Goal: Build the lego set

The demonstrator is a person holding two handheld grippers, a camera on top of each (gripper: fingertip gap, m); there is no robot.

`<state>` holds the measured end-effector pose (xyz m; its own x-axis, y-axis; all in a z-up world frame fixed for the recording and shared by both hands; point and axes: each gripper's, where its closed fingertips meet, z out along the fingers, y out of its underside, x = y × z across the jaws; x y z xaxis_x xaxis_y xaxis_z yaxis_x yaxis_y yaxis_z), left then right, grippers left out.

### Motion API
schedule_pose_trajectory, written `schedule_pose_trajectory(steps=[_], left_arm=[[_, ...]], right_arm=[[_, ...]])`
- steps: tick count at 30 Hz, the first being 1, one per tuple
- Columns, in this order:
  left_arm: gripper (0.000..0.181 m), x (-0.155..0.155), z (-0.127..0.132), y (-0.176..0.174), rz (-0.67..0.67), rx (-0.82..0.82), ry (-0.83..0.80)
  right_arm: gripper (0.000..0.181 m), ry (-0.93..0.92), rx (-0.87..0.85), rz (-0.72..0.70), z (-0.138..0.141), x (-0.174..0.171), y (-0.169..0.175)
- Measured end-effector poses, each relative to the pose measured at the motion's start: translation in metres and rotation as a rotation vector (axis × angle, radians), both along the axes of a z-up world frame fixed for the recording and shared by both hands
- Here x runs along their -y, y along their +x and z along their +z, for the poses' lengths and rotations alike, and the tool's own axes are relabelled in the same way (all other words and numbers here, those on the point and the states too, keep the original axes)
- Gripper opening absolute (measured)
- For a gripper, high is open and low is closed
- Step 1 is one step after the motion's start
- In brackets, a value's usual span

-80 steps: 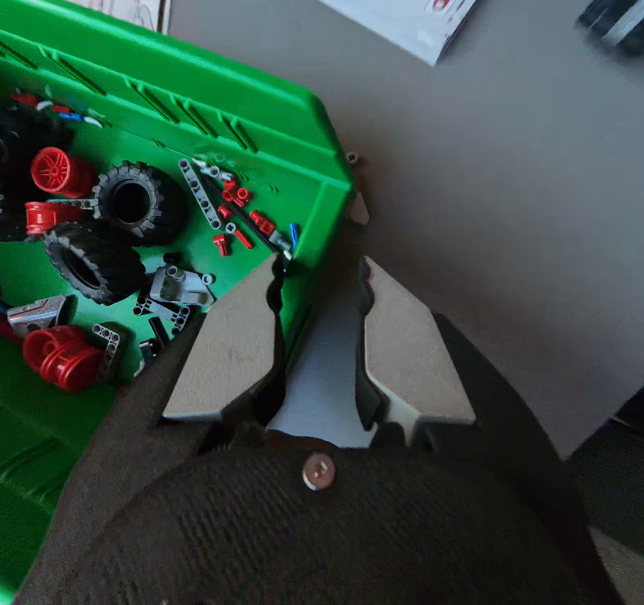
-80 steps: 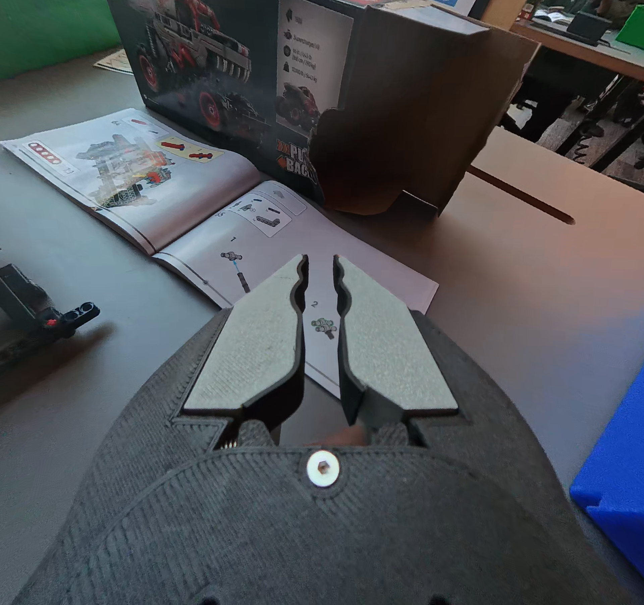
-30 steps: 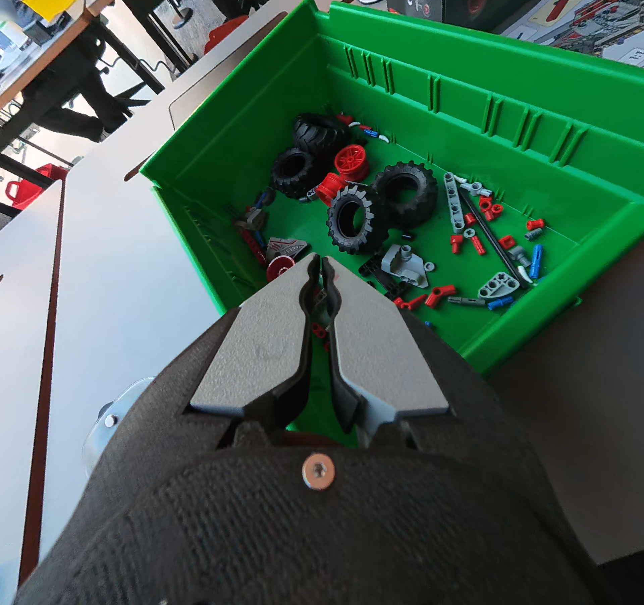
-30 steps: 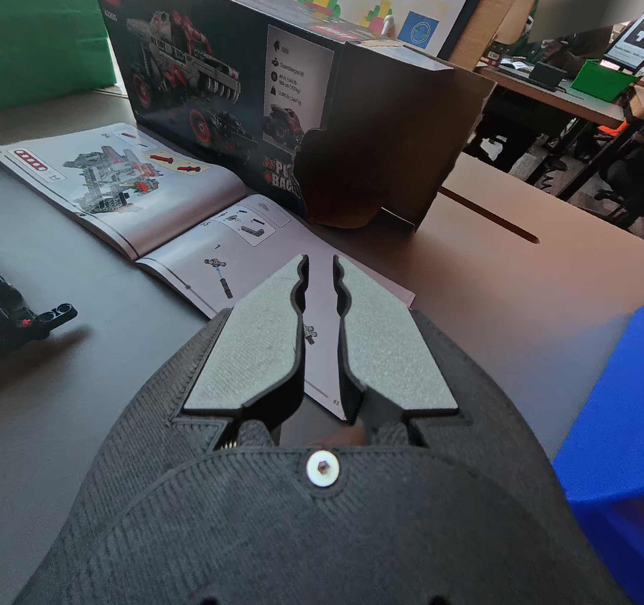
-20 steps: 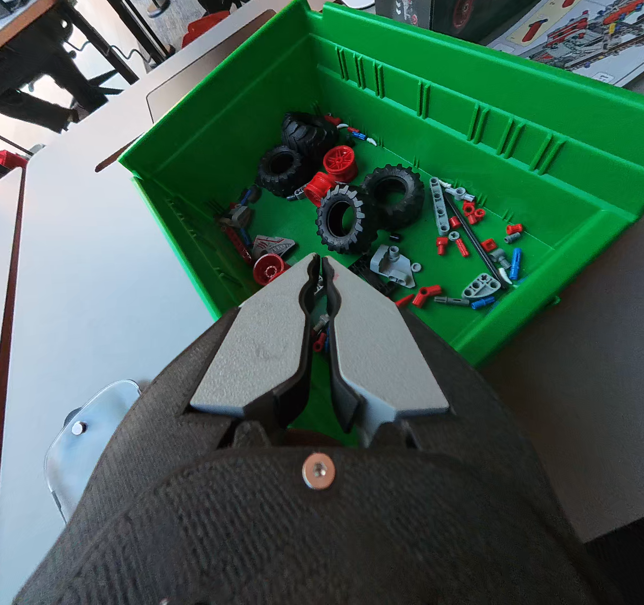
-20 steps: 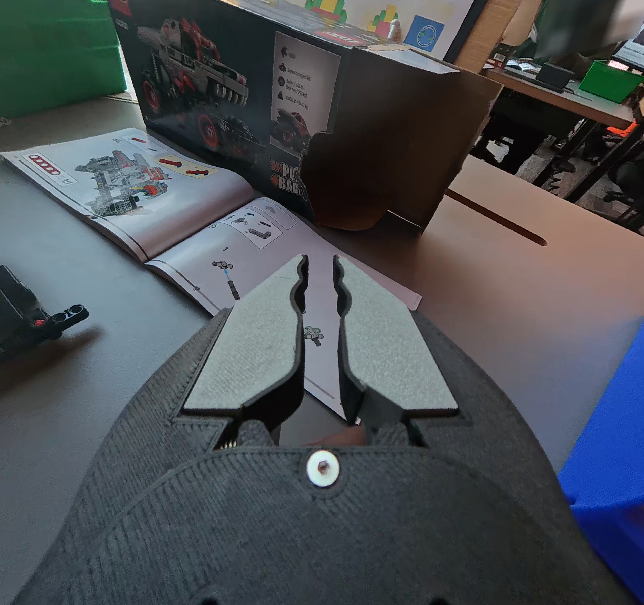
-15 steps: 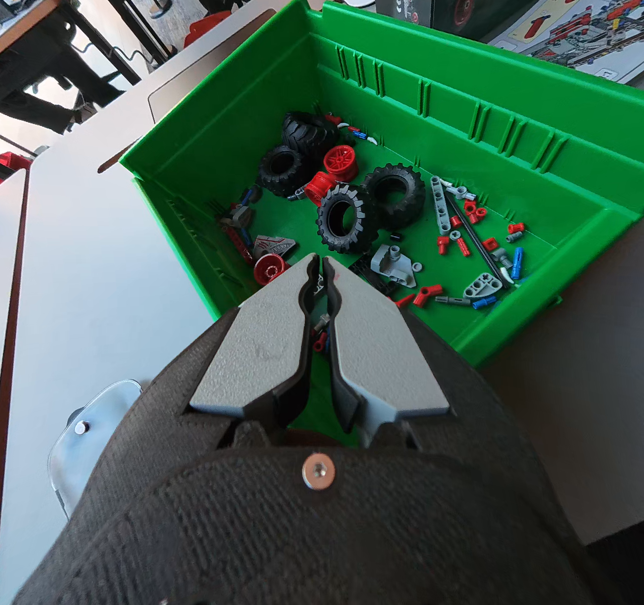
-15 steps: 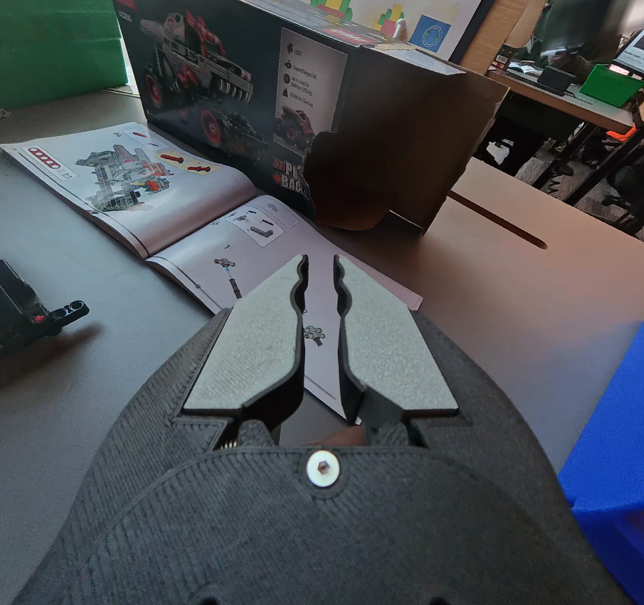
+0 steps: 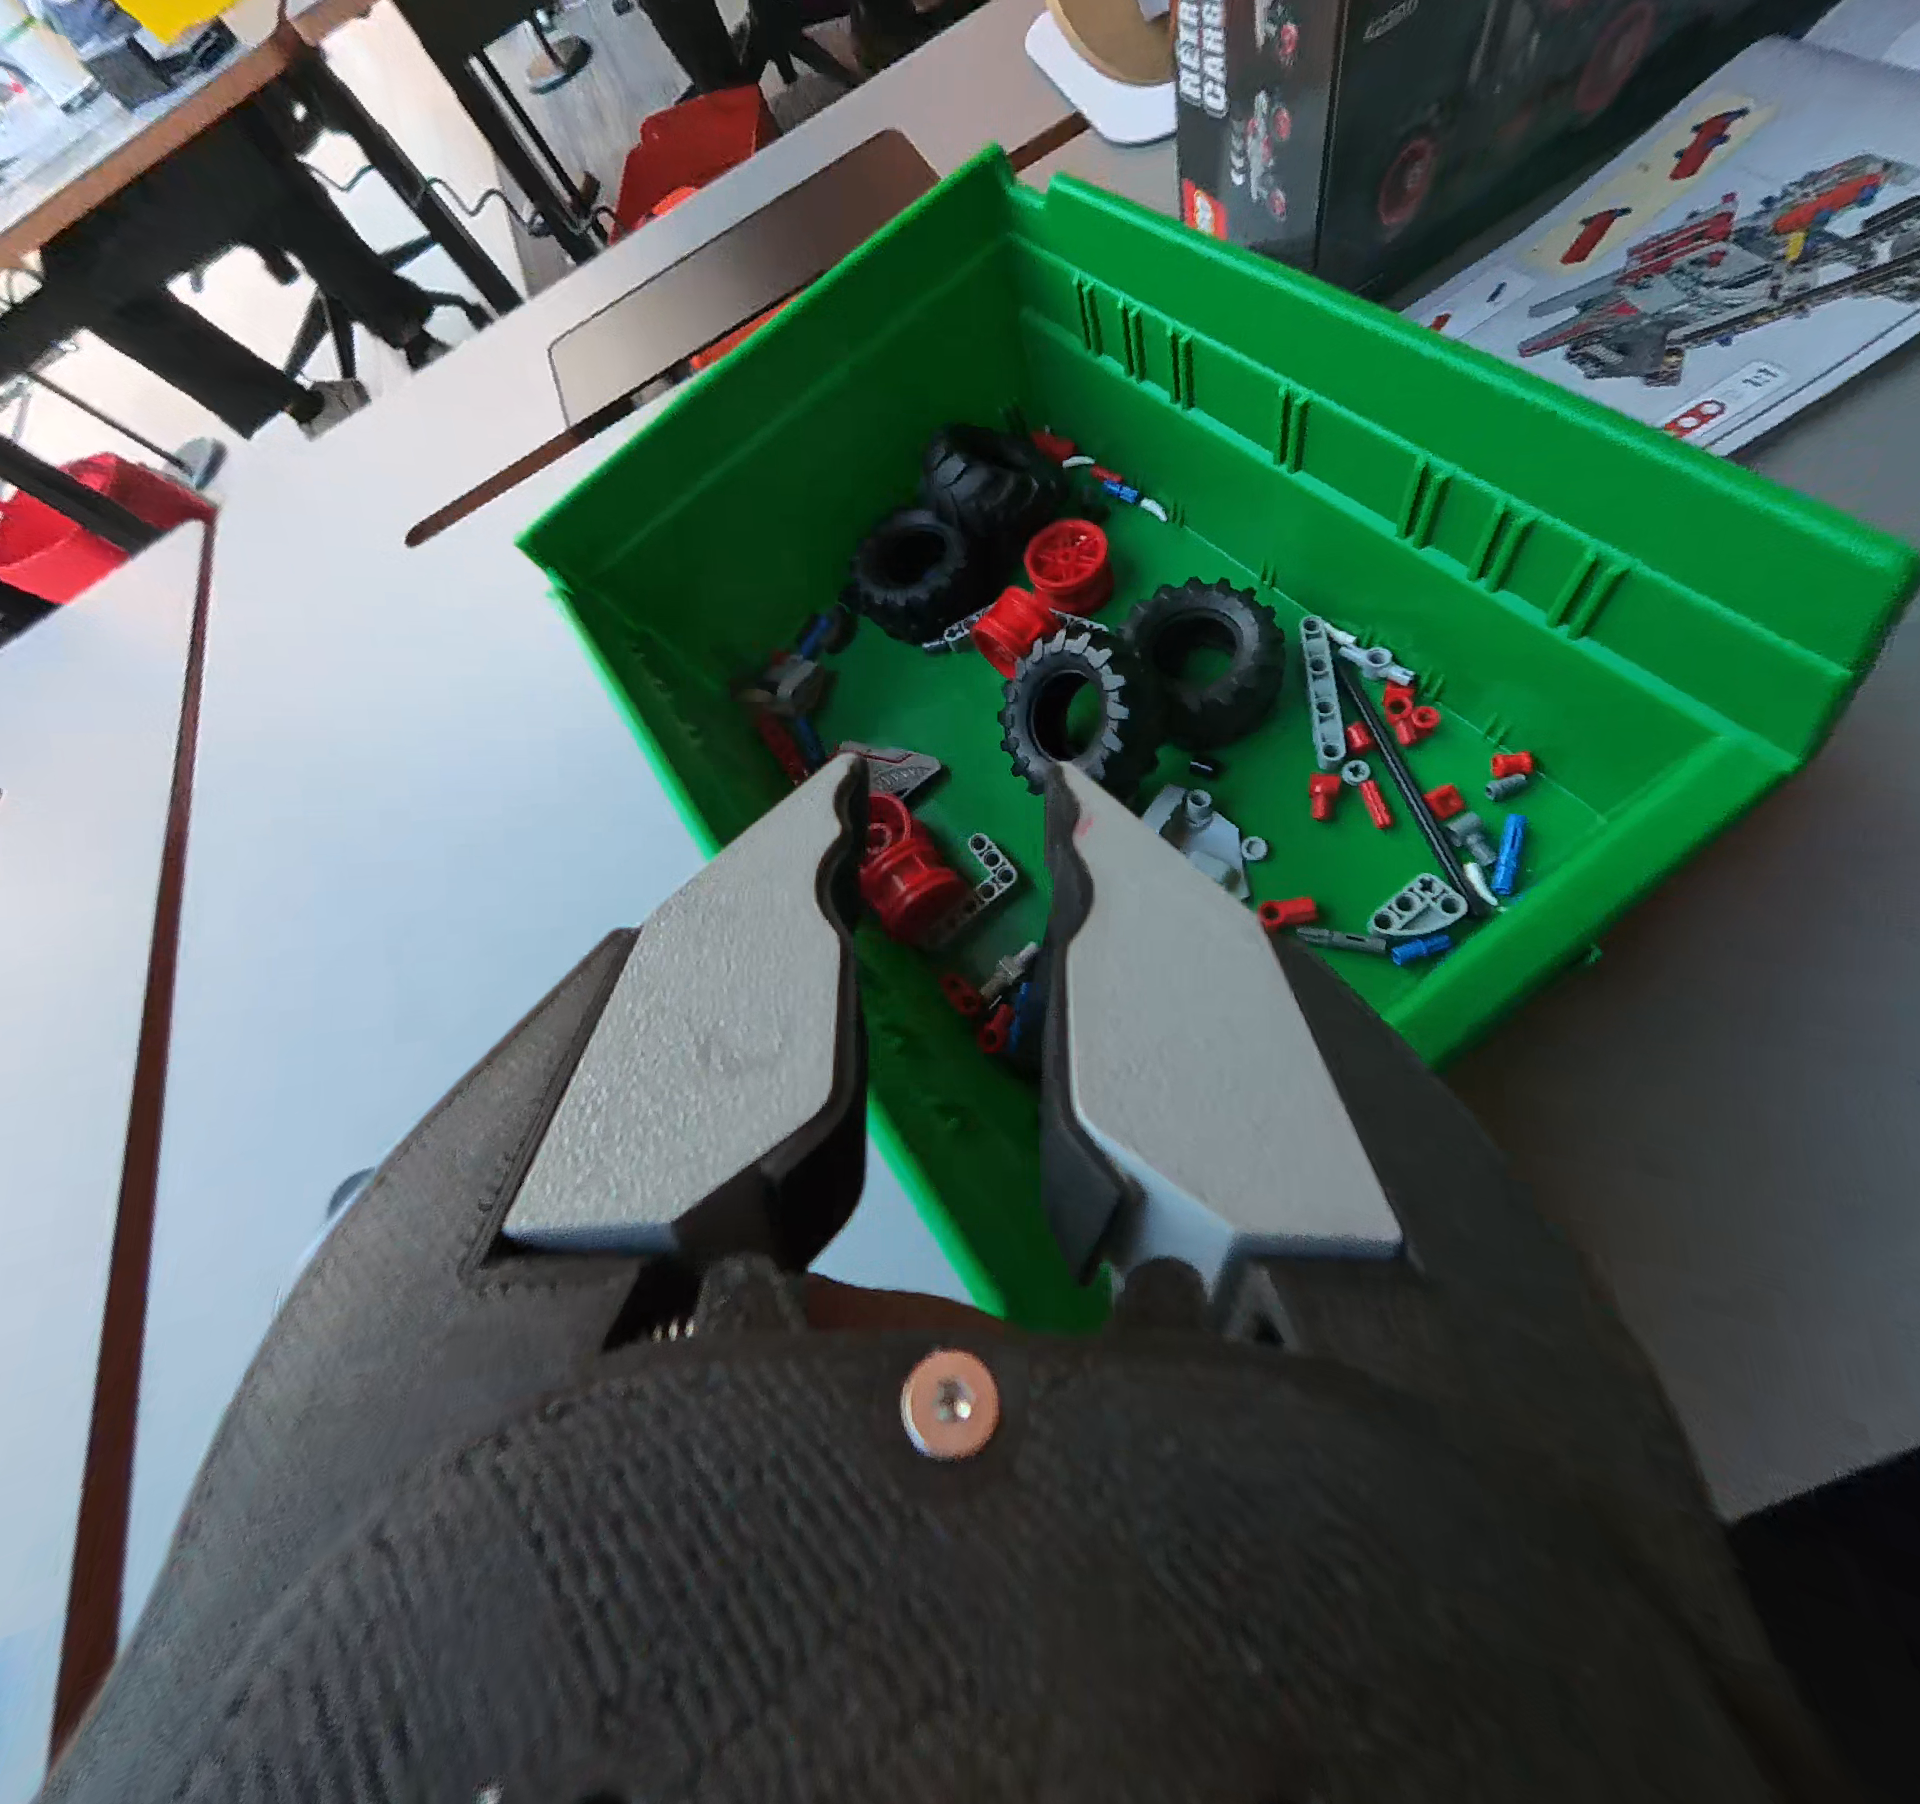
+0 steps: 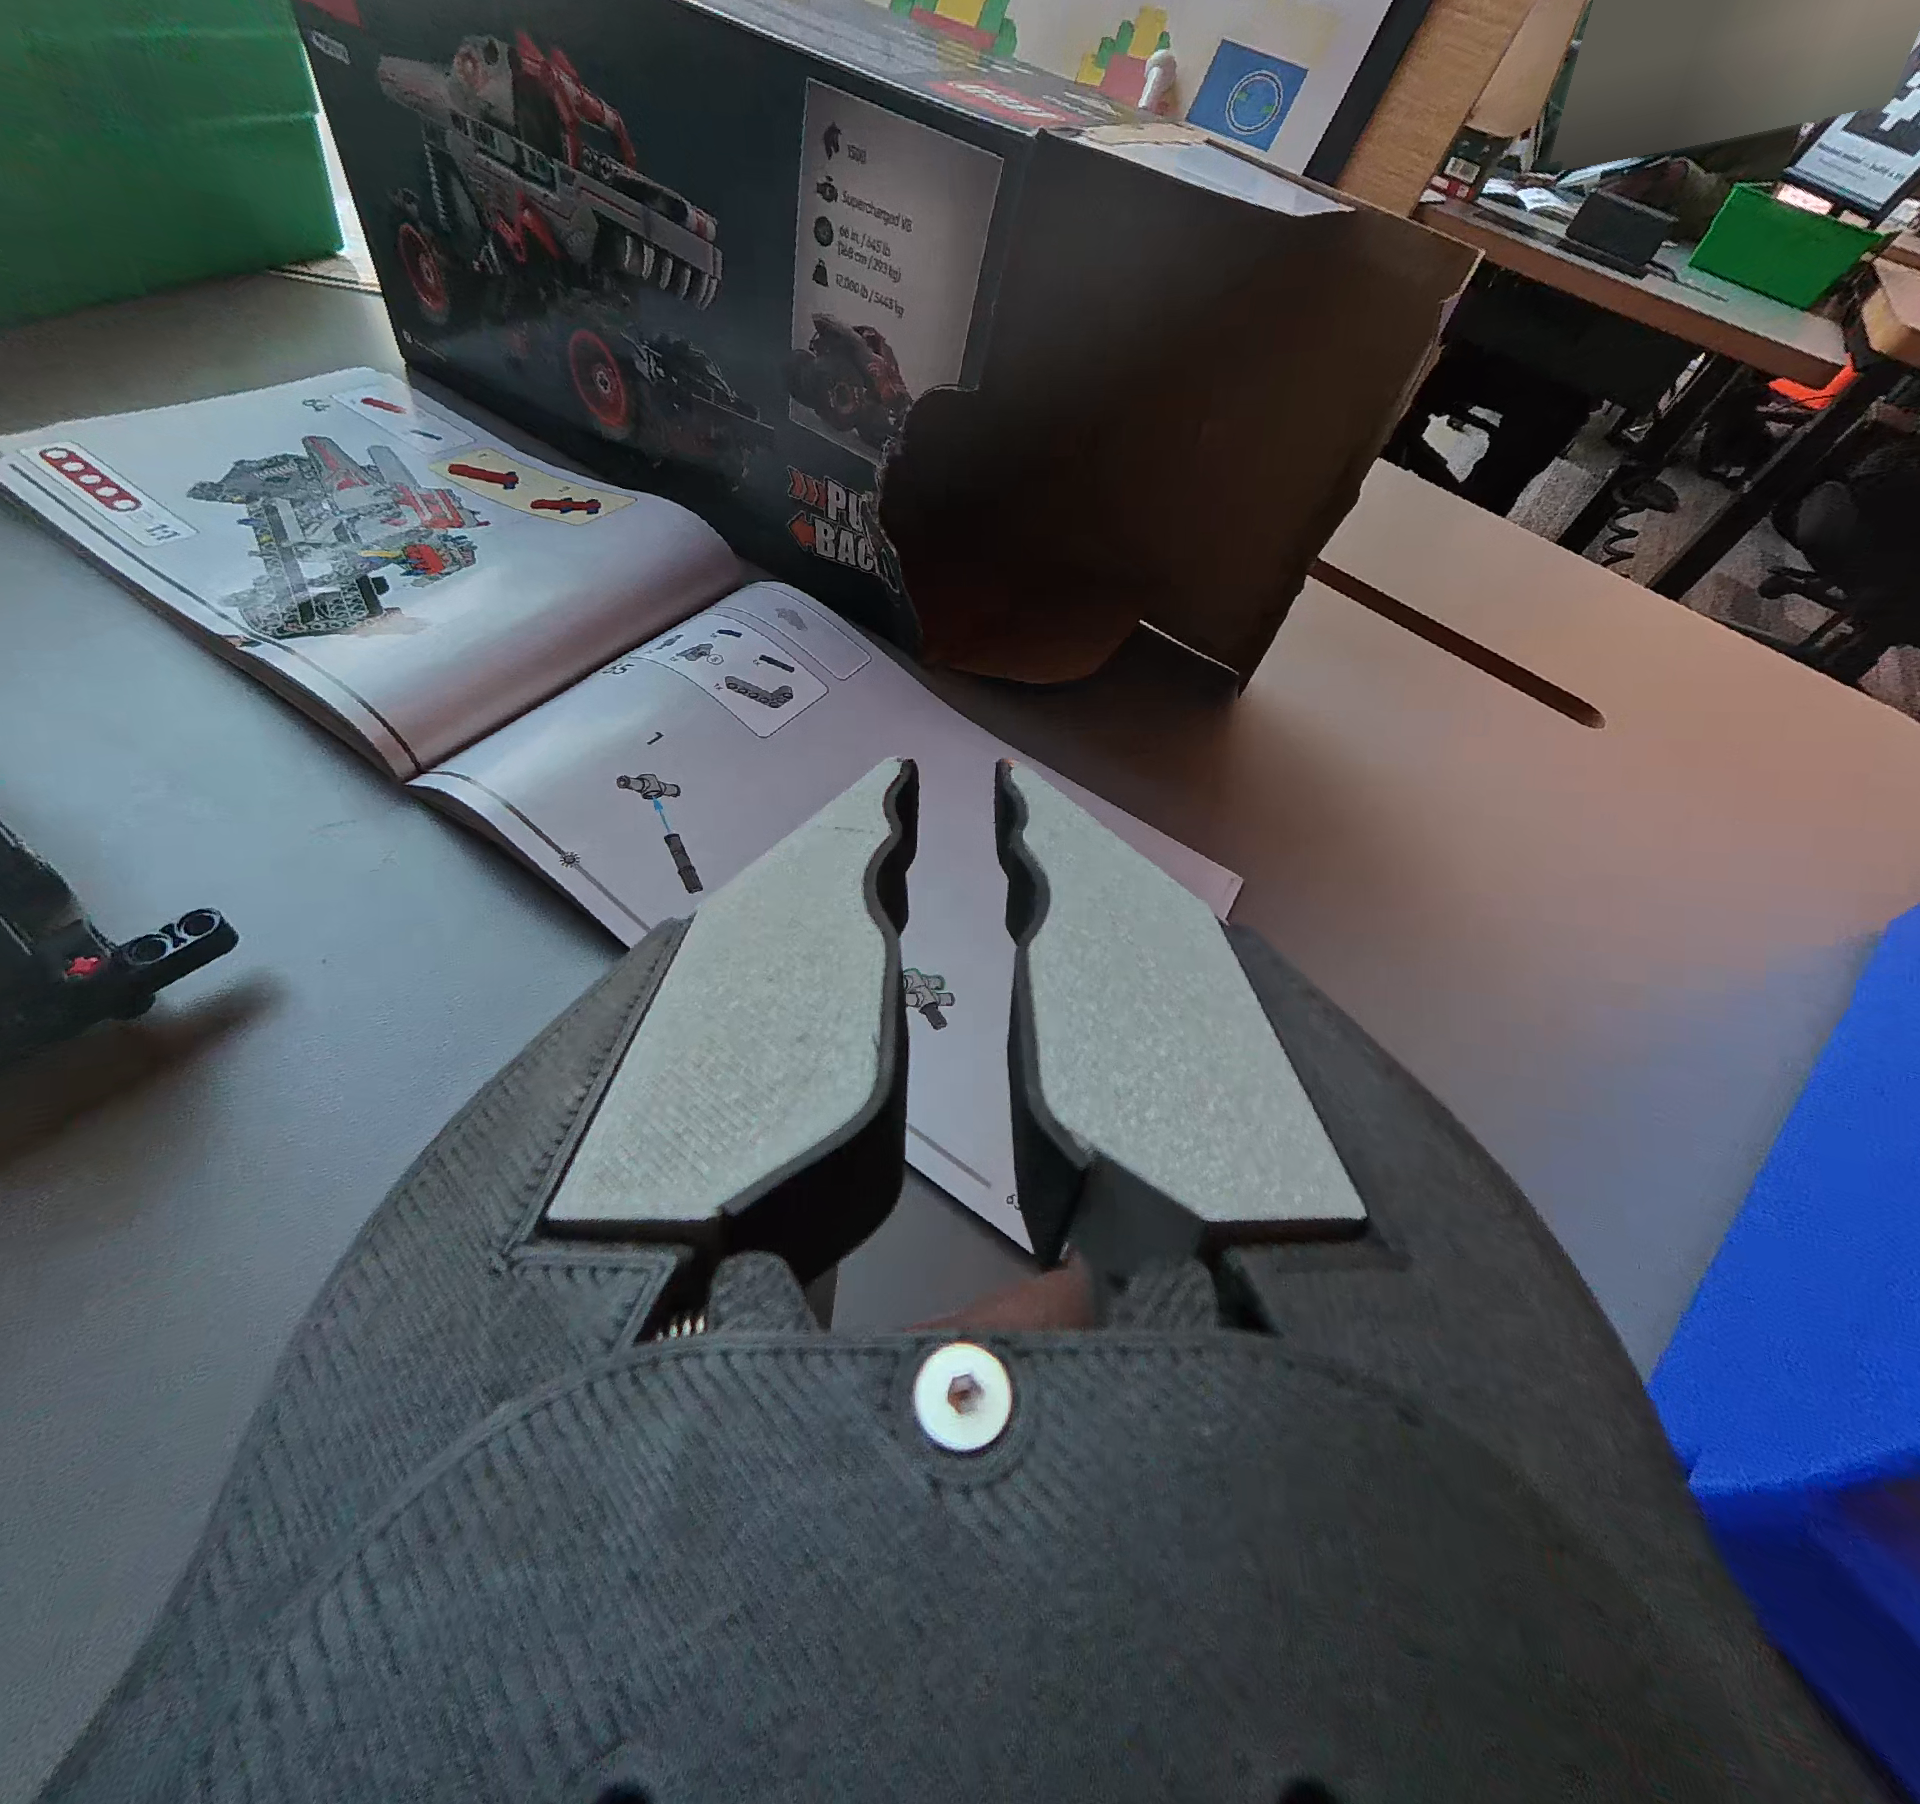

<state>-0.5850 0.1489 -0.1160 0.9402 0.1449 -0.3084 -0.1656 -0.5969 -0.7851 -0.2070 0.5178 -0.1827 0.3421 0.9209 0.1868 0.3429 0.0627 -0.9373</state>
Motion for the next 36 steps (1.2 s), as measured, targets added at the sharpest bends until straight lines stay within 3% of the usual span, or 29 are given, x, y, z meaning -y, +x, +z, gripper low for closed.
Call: schedule_pose_trajectory(steps=[1, 4, 11, 13, 17, 19, 22, 24, 27, 30, 36], left_arm=[[0.032, -0.002, 0.002, 0.005, -0.032, 0.011, -0.006], [0.032, -0.01, -0.005, 0.029, -0.176, 0.028, -0.089], [0.024, -0.023, -0.041, 0.043, -0.342, 0.007, -0.353], [0.024, -0.03, -0.046, 0.027, -0.281, -0.073, -0.395], [0.015, -0.05, -0.018, 0.002, -0.166, -0.181, -0.259], [0.007, -0.052, -0.017, 0.008, -0.202, -0.128, -0.234], [0.0, -0.045, -0.038, 0.03, -0.329, -0.035, -0.319], [0.003, -0.045, -0.045, 0.021, -0.283, -0.065, -0.342], [0.002, -0.053, -0.03, -0.003, -0.18, -0.104, -0.254], [0.0, -0.055, -0.023, -0.003, -0.191, -0.047, -0.217], [0.0, -0.043, -0.039, 0.008, -0.225, -0.067, -0.302]], right_arm=[[0.011, 0.0, 0.002, -0.004, 0.0, -0.001, 0.0], [0.012, -0.003, 0.008, -0.012, -0.002, -0.004, -0.001], [0.011, 0.022, 0.033, -0.014, -0.004, -0.003, -0.003], [0.012, 0.025, 0.043, -0.01, -0.006, -0.002, -0.004], [0.012, 0.027, 0.048, -0.009, -0.007, -0.002, -0.004], [0.011, 0.027, 0.045, -0.01, -0.006, -0.002, -0.004], [0.012, 0.019, 0.043, -0.011, -0.006, -0.003, -0.004], [0.012, 0.015, 0.041, -0.013, -0.006, -0.004, -0.004], [0.011, 0.014, 0.039, -0.014, -0.006, -0.005, -0.004], [0.011, 0.005, 0.037, -0.017, -0.006, -0.006, -0.004], [0.012, -0.037, 0.001, -0.03, -0.003, -0.01, 0.0]])
